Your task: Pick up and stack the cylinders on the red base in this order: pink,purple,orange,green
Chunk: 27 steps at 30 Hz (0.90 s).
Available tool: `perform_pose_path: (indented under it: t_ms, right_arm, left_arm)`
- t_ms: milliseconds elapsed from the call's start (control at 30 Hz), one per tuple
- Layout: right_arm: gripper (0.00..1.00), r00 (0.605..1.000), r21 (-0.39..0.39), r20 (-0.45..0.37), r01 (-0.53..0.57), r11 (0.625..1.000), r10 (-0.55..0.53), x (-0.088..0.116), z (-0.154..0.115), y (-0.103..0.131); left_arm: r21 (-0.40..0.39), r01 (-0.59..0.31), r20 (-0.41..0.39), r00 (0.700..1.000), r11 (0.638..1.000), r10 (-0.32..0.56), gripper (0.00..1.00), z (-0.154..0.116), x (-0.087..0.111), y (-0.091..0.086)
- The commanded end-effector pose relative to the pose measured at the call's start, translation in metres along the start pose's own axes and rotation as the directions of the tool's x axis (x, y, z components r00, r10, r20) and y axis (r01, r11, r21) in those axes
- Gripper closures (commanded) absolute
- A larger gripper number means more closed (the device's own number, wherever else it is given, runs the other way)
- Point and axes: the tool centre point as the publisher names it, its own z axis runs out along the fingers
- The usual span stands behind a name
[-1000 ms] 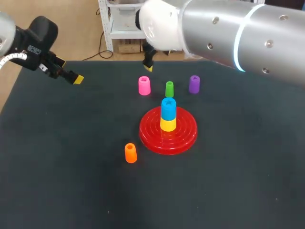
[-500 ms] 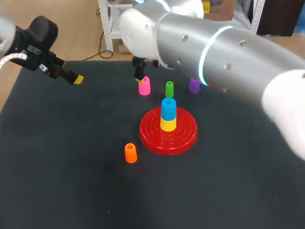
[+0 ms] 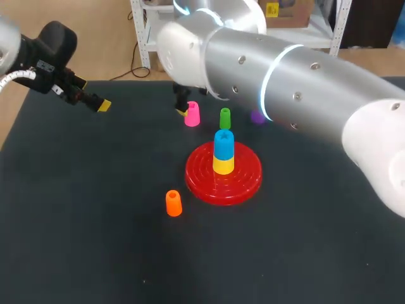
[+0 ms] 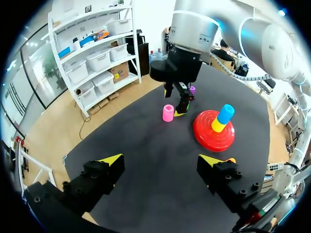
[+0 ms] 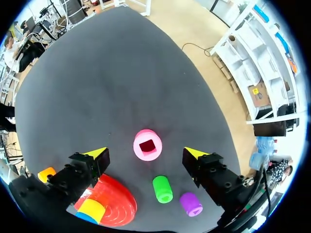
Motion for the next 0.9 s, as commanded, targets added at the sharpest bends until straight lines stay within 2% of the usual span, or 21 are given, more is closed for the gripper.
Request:
perform_pose_path:
  t_ms: [33, 167, 400, 567, 733, 900]
  right_arm:
    - [0.02, 0.981, -0.032, -0.195, -0.005, 0.999, -0.002, -0.014, 0.005, -0.009]
    - [0.05, 0.976, -0.028, -0.217, 0.006, 1.0, -0.012, -0.017, 0.009, -0.011]
    - [0.18, 0.969, -0.029, -0.244, 0.013, 0.999, -0.02, -0.019, 0.013, -0.011]
    - [0.11, 0.965, -0.029, -0.262, 0.015, 0.999, -0.022, -0.019, 0.017, -0.011]
    - [0.13, 0.961, -0.03, -0.275, 0.019, 0.999, -0.027, -0.019, 0.019, -0.011]
    - [0.29, 0.958, -0.027, -0.286, 0.031, 0.999, -0.038, -0.02, 0.02, -0.011]
  left_arm:
    - [-0.001, 0.0, -0.002, 1.0, 1.0, 0.0, 0.0, 0.0, 0.0, 0.0]
    - [-0.001, 0.0, -0.002, 1.0, 1.0, 0.0, 0.0, 0.0, 0.0, 0.0]
    - [-0.001, 0.0, -0.002, 1.0, 1.0, 0.0, 0.0, 0.0, 0.0, 0.0]
    - [-0.001, 0.0, -0.002, 1.0, 1.0, 0.0, 0.0, 0.0, 0.0, 0.0]
    - [-0.001, 0.0, -0.002, 1.0, 1.0, 0.0, 0.0, 0.0, 0.0, 0.0]
    - [-0.001, 0.0, -0.002, 1.0, 1.0, 0.0, 0.0, 0.0, 0.0, 0.0]
